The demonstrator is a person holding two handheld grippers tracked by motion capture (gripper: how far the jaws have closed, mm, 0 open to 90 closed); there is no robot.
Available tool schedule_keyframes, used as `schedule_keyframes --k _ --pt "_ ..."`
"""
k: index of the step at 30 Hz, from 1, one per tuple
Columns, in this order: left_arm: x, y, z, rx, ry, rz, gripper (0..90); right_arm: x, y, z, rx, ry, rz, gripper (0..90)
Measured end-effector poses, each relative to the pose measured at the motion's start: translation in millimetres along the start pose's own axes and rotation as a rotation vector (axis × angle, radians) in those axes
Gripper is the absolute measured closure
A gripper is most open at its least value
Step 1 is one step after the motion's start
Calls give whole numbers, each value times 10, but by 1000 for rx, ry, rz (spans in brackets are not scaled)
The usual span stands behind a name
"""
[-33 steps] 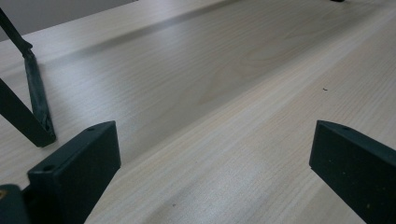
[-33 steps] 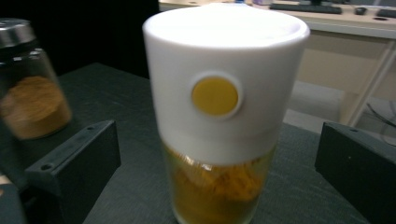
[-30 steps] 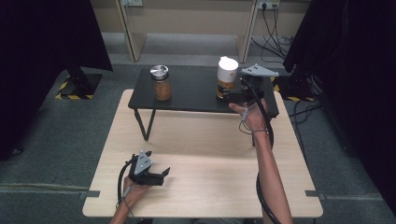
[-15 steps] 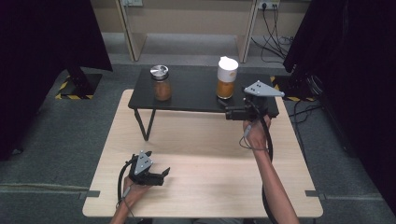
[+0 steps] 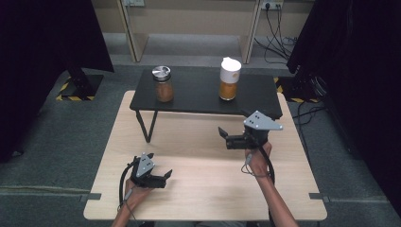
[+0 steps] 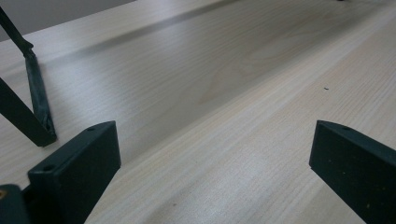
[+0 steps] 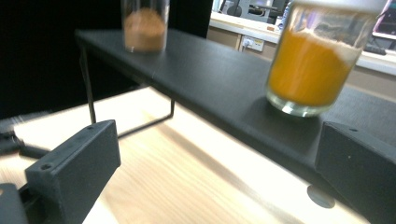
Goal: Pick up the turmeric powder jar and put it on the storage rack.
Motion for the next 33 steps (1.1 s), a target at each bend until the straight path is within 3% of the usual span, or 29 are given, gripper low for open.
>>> schedule_keyframes --k 8,12,22,33 --pt "-3 -1 1 0 -3 3 10 359 -27 172 -63 52 5 9" --pt "-4 -1 1 -1 -2 3 10 539 -77 224 -89 42 19 13" --pt "-6 -2 1 -1 -4 5 11 889 -121 433 -53 70 99 11" --pt "-10 -5 -1 -1 -5 8 11 1126 -159 613 -50 128 145 9"
Point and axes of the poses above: each handheld gripper's, and its own axes: y roughly backward along the jaws, x roughly out of its underside, z roughly to its left, the point moved 4 cm from there along -y, roughly forward along the jaws, and after that the axes turned 14 degrees about x, right-handed, at the moved point
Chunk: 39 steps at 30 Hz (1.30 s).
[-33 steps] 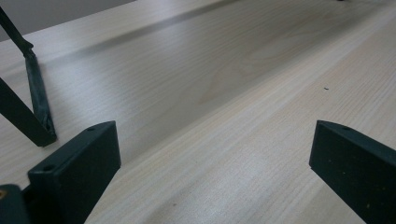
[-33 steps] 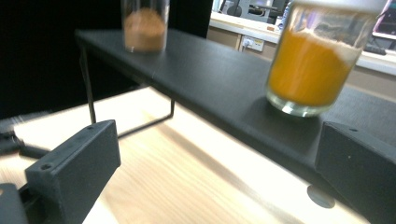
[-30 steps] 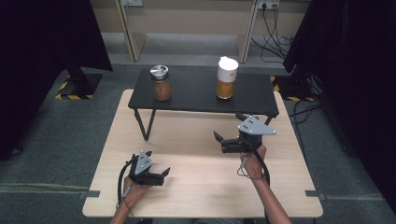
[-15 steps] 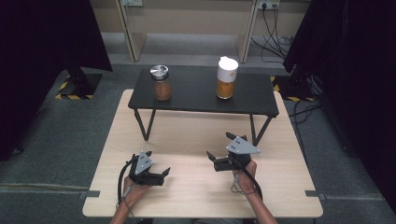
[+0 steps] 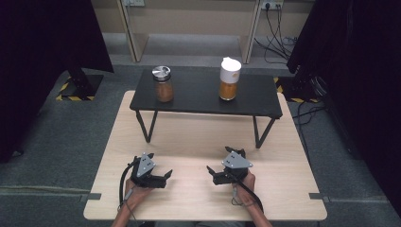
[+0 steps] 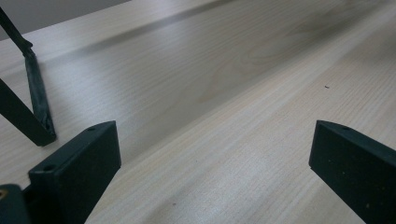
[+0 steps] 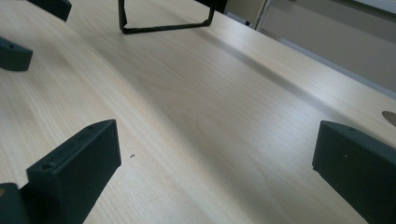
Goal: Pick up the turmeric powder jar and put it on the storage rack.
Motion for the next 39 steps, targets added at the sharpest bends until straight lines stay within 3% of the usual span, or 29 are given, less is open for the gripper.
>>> schedule_keyframes --k 7,15,20,27,39 --pt "0 -1 -4 -1 -2 0 11 34 -13 108 20 51 16 8" --pt "-5 -5 -15 -2 -9 7 11 79 -27 134 32 19 46 9" --pt "-8 -8 -21 -3 -10 9 11 108 -23 85 36 -36 42 10" --pt "-9 -11 -27 -5 -14 11 10 88 -34 130 37 5 48 10" --pt "-15 -16 -37 -10 -19 16 11 82 -39 139 40 14 52 10"
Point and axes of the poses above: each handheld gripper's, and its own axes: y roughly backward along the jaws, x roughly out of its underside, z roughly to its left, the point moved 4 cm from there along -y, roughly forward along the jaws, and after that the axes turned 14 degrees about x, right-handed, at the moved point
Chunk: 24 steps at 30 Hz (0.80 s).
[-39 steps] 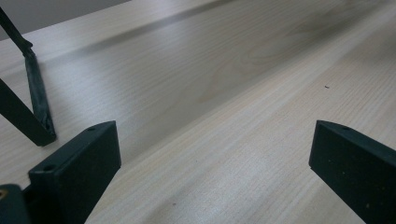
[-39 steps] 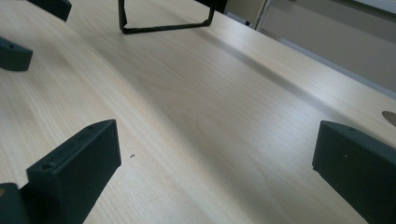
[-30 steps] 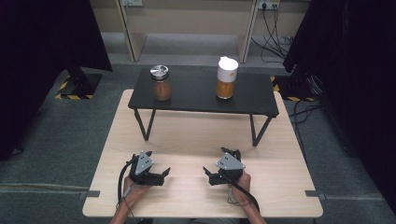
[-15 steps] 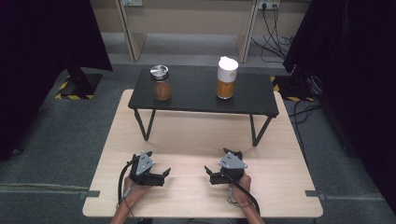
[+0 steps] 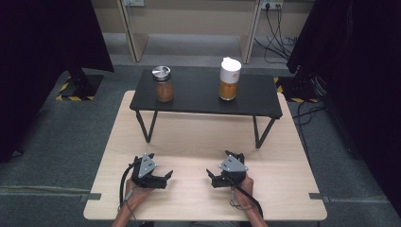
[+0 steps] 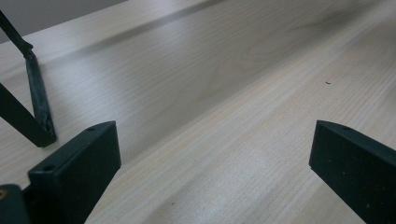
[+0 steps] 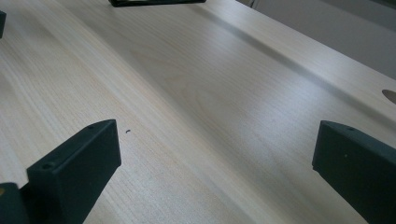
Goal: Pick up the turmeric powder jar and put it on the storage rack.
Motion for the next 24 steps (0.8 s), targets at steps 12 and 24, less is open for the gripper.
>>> schedule_keyframes --k 12,24 --pt "-1 -2 -2 -1 0 1 11 -3 -5 0 -6 6 1 10" --pt "-2 -2 -2 -2 -1 2 11 -4 -6 1 -7 8 1 11"
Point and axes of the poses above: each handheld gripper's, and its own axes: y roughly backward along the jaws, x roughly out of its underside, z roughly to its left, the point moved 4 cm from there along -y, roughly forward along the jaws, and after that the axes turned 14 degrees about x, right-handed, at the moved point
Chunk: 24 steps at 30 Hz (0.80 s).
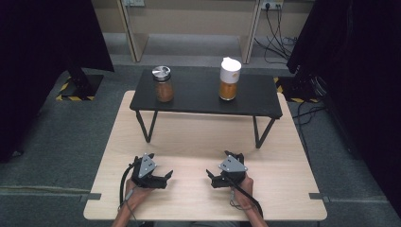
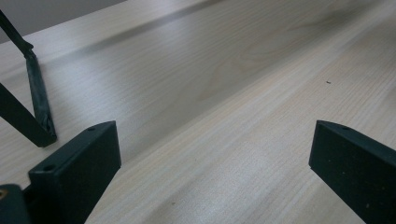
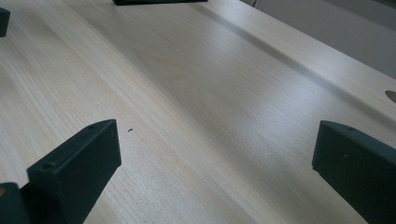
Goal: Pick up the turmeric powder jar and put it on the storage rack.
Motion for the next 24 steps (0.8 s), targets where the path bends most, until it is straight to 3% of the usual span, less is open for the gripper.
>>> schedule_keyframes --k 24 --pt "-1 0 -1 0 -1 1 13 1 -3 -5 -4 -1 0 15"
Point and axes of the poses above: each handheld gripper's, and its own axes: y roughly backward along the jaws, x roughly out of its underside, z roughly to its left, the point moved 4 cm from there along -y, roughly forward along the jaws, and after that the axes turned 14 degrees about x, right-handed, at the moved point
